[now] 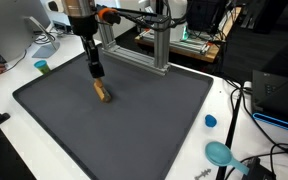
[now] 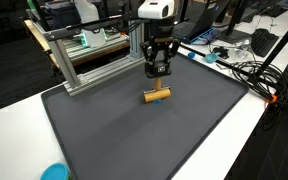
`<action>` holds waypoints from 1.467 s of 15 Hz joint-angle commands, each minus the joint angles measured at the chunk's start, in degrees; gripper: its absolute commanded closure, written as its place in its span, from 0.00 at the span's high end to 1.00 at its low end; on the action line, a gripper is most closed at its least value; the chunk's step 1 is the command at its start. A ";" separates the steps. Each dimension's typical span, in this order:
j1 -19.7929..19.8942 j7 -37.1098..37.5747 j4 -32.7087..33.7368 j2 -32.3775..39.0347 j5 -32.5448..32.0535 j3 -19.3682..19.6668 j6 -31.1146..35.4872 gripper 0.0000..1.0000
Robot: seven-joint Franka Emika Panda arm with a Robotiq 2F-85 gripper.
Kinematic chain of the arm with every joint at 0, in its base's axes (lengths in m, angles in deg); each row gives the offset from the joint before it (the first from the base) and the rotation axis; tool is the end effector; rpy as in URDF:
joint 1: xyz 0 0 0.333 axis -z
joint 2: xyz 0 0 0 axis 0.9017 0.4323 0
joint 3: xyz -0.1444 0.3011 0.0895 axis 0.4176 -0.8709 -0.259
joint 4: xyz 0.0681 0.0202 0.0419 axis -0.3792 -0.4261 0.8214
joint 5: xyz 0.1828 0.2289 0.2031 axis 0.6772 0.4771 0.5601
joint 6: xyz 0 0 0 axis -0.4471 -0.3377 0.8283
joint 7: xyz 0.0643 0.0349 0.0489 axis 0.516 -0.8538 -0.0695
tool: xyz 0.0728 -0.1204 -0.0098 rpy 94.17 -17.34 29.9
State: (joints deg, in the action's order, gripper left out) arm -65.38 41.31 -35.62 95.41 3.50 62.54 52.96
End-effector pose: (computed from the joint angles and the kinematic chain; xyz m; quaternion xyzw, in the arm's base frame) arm 0.6216 -0.0341 0.3413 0.9723 -0.2221 0.0702 0.0184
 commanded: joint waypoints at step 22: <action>-1.26 5.00 5.13 4.01 0.59 2.95 3.28 0.22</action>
State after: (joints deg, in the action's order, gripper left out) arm -66.07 44.61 -29.95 100.46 3.11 64.89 52.36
